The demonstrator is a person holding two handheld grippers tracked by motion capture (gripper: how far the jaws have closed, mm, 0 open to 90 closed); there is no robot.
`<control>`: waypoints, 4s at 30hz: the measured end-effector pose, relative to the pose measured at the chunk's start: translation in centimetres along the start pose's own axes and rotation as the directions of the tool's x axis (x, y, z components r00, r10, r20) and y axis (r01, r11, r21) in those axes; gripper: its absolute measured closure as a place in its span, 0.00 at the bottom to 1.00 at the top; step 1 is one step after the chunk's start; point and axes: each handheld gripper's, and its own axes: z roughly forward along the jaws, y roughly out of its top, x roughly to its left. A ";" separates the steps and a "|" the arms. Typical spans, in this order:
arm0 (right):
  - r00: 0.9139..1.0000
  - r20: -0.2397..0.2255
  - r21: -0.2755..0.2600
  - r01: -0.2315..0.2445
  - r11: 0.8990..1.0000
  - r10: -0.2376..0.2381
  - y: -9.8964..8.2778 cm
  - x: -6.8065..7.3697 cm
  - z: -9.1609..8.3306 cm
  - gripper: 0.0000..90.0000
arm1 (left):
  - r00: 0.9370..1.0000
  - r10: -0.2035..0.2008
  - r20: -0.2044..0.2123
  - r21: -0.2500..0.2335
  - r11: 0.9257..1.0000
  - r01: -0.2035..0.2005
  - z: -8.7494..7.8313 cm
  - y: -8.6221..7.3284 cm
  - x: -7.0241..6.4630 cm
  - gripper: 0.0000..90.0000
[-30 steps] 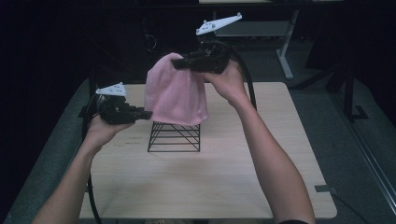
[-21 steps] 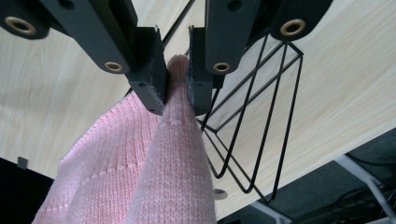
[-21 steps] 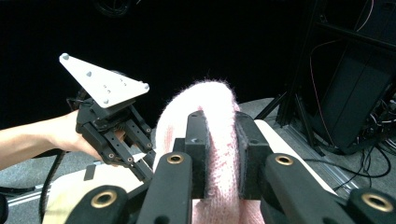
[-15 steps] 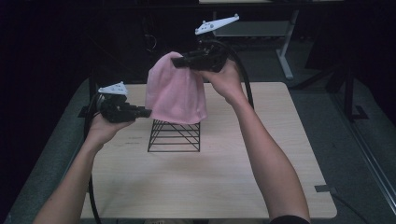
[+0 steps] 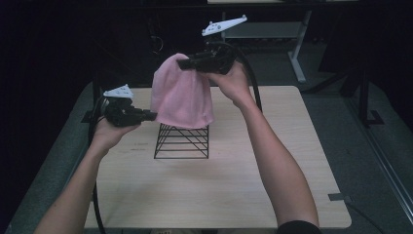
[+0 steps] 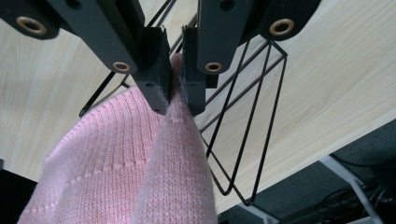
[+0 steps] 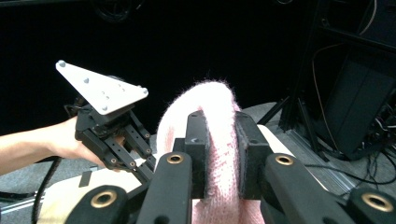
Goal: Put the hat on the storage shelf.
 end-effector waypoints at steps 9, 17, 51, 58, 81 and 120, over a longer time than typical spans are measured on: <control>0.999 -0.040 0.020 0.029 0.999 -0.028 -0.1 0.9 0.8 0.86 | 1.000 0.018 -0.013 0.012 1.000 -0.017 -0.6 -1.1 -0.3 0.92; 0.997 -0.061 0.047 0.041 0.998 -0.038 -0.6 1.8 1.1 0.86 | 1.000 0.022 -0.009 0.021 1.000 -0.022 -0.6 -2.3 -0.6 0.92; 0.996 -0.085 0.152 0.011 0.988 0.002 -4.3 3.5 2.1 0.84 | 0.999 0.038 -0.035 0.125 0.992 -0.033 1.5 -5.5 -0.7 0.93; 0.995 -0.097 0.180 0.010 0.984 0.008 -5.0 3.8 2.8 0.84 | 0.999 0.032 -0.042 0.154 0.988 -0.025 1.9 -6.3 -0.5 0.93; 0.993 -0.110 0.267 -0.012 0.964 0.043 -6.9 3.8 4.4 0.83 | 0.999 0.013 -0.043 0.228 0.974 -0.003 3.6 -8.3 -0.1 0.93; 0.986 -0.142 0.352 -0.030 0.936 0.085 -9.8 3.2 6.7 0.76 | 0.999 0.006 -0.044 0.336 0.942 0.009 5.8 -11.2 0.4 0.93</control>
